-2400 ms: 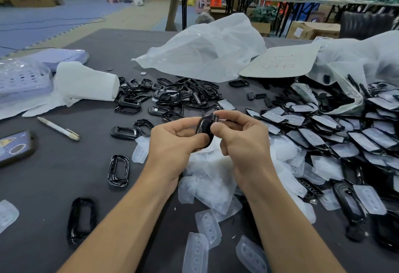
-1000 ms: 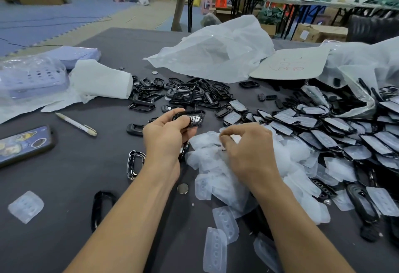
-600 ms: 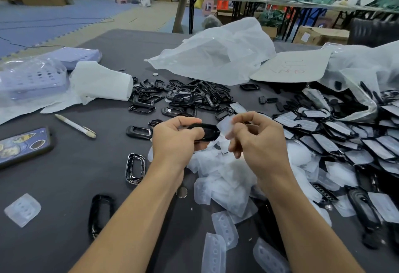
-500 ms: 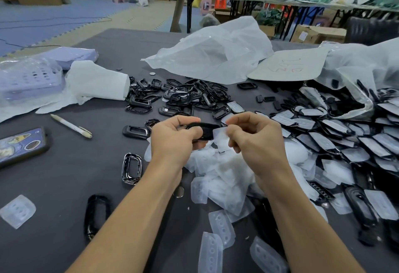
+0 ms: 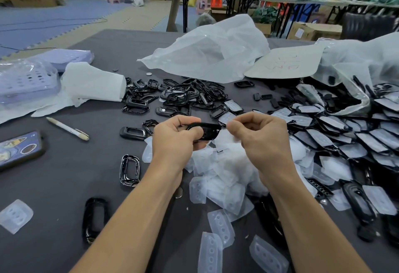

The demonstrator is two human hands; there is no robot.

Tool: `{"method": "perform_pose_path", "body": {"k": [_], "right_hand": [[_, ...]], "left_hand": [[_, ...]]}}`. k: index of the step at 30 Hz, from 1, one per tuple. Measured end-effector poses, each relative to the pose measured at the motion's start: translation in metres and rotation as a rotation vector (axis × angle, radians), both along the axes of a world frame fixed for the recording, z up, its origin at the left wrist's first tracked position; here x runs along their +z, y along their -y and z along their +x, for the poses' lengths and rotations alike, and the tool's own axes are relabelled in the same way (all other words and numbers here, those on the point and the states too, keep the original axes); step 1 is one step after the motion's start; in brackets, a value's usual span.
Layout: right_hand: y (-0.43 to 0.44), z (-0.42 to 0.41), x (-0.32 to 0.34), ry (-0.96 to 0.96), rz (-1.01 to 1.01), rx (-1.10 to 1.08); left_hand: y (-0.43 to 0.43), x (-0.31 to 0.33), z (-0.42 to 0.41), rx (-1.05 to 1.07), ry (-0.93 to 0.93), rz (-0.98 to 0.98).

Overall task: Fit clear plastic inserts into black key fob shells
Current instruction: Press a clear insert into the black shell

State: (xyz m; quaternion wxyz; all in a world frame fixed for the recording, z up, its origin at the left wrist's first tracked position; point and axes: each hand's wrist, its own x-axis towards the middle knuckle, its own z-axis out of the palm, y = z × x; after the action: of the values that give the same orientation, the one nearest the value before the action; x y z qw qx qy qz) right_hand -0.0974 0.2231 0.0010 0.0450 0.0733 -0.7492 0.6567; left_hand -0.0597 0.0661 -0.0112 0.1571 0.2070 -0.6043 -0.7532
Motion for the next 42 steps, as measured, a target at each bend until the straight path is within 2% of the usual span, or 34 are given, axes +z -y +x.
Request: {"method": "perform_pose_path", "body": {"k": [7,14,17,22,27,30,32,37,42], "right_hand": [[-0.001,0.001,0.0,0.056,0.085,-0.008],[0.003,0.007,-0.004,-0.074,0.374,0.004],[0.004,0.011,-0.005,-0.031,0.441,0.074],[-0.002,0.011,0.003,0.085,0.297,0.136],[-0.005,0.007,0.009,0.1,0.003,0.126],[-0.006,0.006,0.01,0.154,-0.254,0.193],[-0.008,0.006,0.01,0.196,-0.327,0.263],[-0.009,0.005,0.009,0.235,-0.335,0.333],[-0.007,0.005,0.01,0.171,-0.162,0.329]], "left_hand": [[0.003,0.003,-0.001,0.027,-0.021,0.038],[-0.001,0.002,0.0,0.018,-0.035,0.028],[-0.004,0.002,0.0,0.019,-0.036,0.015],[-0.002,0.002,0.001,0.043,-0.04,0.014],[-0.004,0.001,0.003,0.047,-0.051,0.016],[-0.006,-0.001,0.003,0.046,-0.048,0.038],[-0.007,-0.001,0.003,0.045,-0.052,0.067],[-0.008,-0.004,0.001,0.031,-0.055,0.079],[-0.009,-0.004,0.003,-0.048,0.006,-0.012]]}}
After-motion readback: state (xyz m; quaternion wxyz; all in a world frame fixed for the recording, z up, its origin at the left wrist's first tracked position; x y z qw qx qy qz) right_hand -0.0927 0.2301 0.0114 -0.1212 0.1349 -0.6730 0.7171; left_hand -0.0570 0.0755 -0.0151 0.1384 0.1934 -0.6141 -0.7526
